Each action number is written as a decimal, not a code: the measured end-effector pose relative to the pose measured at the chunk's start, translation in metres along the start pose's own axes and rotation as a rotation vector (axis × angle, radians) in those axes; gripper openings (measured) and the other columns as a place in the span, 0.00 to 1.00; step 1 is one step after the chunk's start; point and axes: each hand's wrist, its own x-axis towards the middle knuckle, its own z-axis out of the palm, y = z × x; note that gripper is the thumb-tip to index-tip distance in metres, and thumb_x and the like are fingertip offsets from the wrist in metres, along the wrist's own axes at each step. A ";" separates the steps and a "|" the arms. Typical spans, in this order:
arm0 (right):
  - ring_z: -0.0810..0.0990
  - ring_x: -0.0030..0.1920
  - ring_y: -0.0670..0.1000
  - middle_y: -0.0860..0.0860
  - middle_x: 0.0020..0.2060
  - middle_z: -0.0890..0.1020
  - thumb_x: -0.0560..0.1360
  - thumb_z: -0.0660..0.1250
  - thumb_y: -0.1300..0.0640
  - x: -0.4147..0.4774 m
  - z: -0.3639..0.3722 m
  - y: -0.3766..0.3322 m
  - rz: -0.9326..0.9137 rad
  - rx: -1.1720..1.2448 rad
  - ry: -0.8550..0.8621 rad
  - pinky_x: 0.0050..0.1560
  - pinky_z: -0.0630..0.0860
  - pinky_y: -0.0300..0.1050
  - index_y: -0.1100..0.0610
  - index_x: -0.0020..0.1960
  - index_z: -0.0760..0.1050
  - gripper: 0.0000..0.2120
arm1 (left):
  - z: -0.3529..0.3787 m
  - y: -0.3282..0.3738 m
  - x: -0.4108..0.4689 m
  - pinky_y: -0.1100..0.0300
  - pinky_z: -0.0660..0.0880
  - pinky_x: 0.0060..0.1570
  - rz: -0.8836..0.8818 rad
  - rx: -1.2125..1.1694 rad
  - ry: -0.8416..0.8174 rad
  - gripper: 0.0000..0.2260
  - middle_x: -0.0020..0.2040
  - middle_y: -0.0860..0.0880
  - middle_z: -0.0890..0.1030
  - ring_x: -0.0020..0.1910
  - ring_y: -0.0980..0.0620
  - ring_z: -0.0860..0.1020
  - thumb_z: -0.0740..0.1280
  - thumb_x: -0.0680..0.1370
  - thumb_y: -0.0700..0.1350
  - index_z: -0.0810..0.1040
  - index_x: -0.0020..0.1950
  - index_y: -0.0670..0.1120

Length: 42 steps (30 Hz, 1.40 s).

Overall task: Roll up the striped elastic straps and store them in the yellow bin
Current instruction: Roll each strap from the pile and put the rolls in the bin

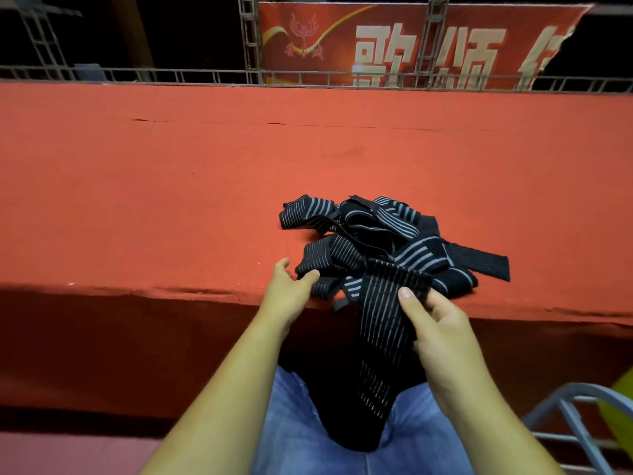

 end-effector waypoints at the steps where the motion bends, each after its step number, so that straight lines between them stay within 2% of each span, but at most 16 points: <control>1: 0.86 0.54 0.66 0.57 0.48 0.89 0.84 0.68 0.49 0.000 -0.001 0.000 0.004 0.001 0.000 0.60 0.80 0.71 0.55 0.53 0.84 0.11 | 0.001 -0.002 0.002 0.45 0.71 0.72 -0.018 -0.021 -0.001 0.34 0.76 0.45 0.71 0.70 0.46 0.74 0.71 0.80 0.50 0.58 0.82 0.49; 3: 0.88 0.53 0.62 0.55 0.48 0.90 0.84 0.67 0.51 -0.001 -0.003 0.000 0.010 0.027 0.005 0.61 0.81 0.69 0.54 0.53 0.85 0.10 | 0.004 -0.004 0.005 0.43 0.73 0.71 -0.040 -0.024 -0.005 0.33 0.73 0.46 0.75 0.67 0.46 0.77 0.71 0.80 0.50 0.60 0.81 0.47; 5: 0.88 0.53 0.58 0.53 0.48 0.90 0.85 0.67 0.52 -0.001 -0.003 0.000 0.022 0.047 0.009 0.62 0.81 0.67 0.53 0.53 0.86 0.10 | 0.008 -0.007 0.003 0.43 0.75 0.68 -0.058 -0.005 -0.012 0.29 0.68 0.46 0.79 0.62 0.47 0.79 0.71 0.80 0.52 0.66 0.78 0.46; 8: 0.88 0.53 0.58 0.53 0.48 0.90 0.85 0.67 0.53 -0.002 -0.004 0.001 0.038 0.056 0.002 0.63 0.80 0.69 0.54 0.53 0.86 0.10 | 0.014 -0.013 0.001 0.47 0.80 0.61 -0.040 -0.029 -0.013 0.13 0.58 0.47 0.85 0.51 0.51 0.81 0.70 0.81 0.51 0.80 0.63 0.47; 11: 0.89 0.53 0.56 0.52 0.49 0.90 0.84 0.67 0.53 -0.002 -0.007 0.003 0.050 0.052 0.000 0.63 0.80 0.67 0.52 0.52 0.87 0.10 | 0.014 -0.015 -0.008 0.57 0.81 0.47 -0.110 -0.238 -0.025 0.11 0.50 0.49 0.88 0.48 0.54 0.84 0.69 0.82 0.51 0.84 0.54 0.44; 14: 0.88 0.55 0.54 0.51 0.50 0.90 0.84 0.67 0.54 -0.002 -0.012 0.004 0.061 0.081 0.001 0.63 0.80 0.60 0.48 0.52 0.88 0.10 | 0.008 -0.009 -0.027 0.60 0.79 0.43 -0.175 -0.463 -0.022 0.09 0.44 0.50 0.88 0.43 0.55 0.85 0.69 0.83 0.48 0.86 0.53 0.44; 16: 0.88 0.56 0.54 0.51 0.50 0.90 0.84 0.66 0.56 -0.002 -0.012 0.005 0.086 0.106 -0.010 0.62 0.80 0.57 0.48 0.52 0.88 0.11 | 0.002 -0.005 -0.041 0.58 0.80 0.42 -0.170 -0.574 -0.038 0.09 0.46 0.46 0.88 0.40 0.53 0.86 0.68 0.83 0.44 0.85 0.56 0.41; 19: 0.87 0.57 0.60 0.57 0.51 0.89 0.83 0.64 0.61 -0.003 -0.007 0.009 0.150 0.171 -0.062 0.66 0.78 0.63 0.57 0.52 0.87 0.12 | -0.004 -0.001 -0.062 0.59 0.81 0.38 -0.156 -0.683 -0.080 0.07 0.44 0.43 0.86 0.38 0.51 0.84 0.68 0.82 0.41 0.83 0.56 0.40; 21: 0.86 0.55 0.62 0.60 0.51 0.88 0.82 0.62 0.64 -0.005 -0.003 0.009 0.186 0.211 -0.135 0.61 0.78 0.59 0.61 0.53 0.86 0.13 | -0.004 0.002 -0.077 0.57 0.82 0.40 -0.129 -0.699 -0.117 0.06 0.45 0.42 0.86 0.39 0.50 0.83 0.69 0.81 0.41 0.82 0.55 0.41; 23: 0.85 0.52 0.58 0.61 0.51 0.88 0.81 0.61 0.66 -0.010 0.002 0.005 0.213 0.244 -0.237 0.56 0.77 0.54 0.60 0.51 0.87 0.15 | -0.002 0.006 -0.091 0.56 0.81 0.43 -0.083 -0.694 -0.143 0.04 0.45 0.42 0.84 0.40 0.49 0.82 0.69 0.80 0.41 0.82 0.54 0.43; 25: 0.86 0.55 0.55 0.60 0.55 0.88 0.78 0.65 0.63 -0.016 0.005 0.004 0.229 0.246 -0.341 0.57 0.78 0.50 0.59 0.53 0.88 0.12 | 0.000 0.012 -0.104 0.57 0.80 0.43 -0.038 -0.698 -0.173 0.03 0.45 0.40 0.83 0.41 0.47 0.81 0.70 0.77 0.41 0.82 0.50 0.46; 27: 0.85 0.58 0.55 0.63 0.60 0.86 0.72 0.67 0.59 -0.019 0.008 0.005 0.239 0.260 -0.417 0.59 0.80 0.47 0.62 0.59 0.85 0.18 | 0.000 0.019 -0.114 0.53 0.79 0.45 -0.005 -0.720 -0.224 0.04 0.49 0.35 0.82 0.45 0.42 0.80 0.71 0.74 0.43 0.83 0.48 0.48; 30: 0.82 0.58 0.59 0.71 0.63 0.80 0.71 0.68 0.57 -0.021 0.009 0.005 0.215 0.263 -0.475 0.60 0.76 0.53 0.62 0.60 0.84 0.20 | -0.003 0.029 -0.124 0.56 0.81 0.42 0.024 -0.746 -0.288 0.07 0.48 0.38 0.83 0.42 0.45 0.81 0.70 0.73 0.42 0.82 0.50 0.48; 32: 0.82 0.58 0.59 0.70 0.62 0.81 0.72 0.67 0.57 -0.022 0.009 0.003 0.193 0.280 -0.485 0.62 0.75 0.55 0.59 0.59 0.85 0.18 | -0.004 0.035 -0.130 0.59 0.82 0.40 0.050 -0.762 -0.320 0.08 0.47 0.40 0.84 0.40 0.48 0.82 0.70 0.73 0.41 0.82 0.50 0.48; 36: 0.82 0.57 0.59 0.69 0.60 0.83 0.72 0.68 0.57 -0.021 0.008 -0.001 0.143 0.272 -0.487 0.63 0.75 0.57 0.60 0.57 0.85 0.17 | -0.006 0.041 -0.135 0.58 0.82 0.41 0.099 -0.772 -0.322 0.09 0.47 0.42 0.84 0.41 0.49 0.83 0.70 0.71 0.39 0.85 0.44 0.53; 42: 0.80 0.52 0.59 0.63 0.50 0.84 0.65 0.71 0.49 -0.017 0.007 0.002 0.096 0.197 -0.472 0.57 0.74 0.57 0.63 0.55 0.82 0.24 | -0.006 0.041 -0.138 0.58 0.82 0.40 0.107 -0.785 -0.308 0.10 0.47 0.41 0.84 0.40 0.49 0.83 0.69 0.71 0.37 0.84 0.47 0.50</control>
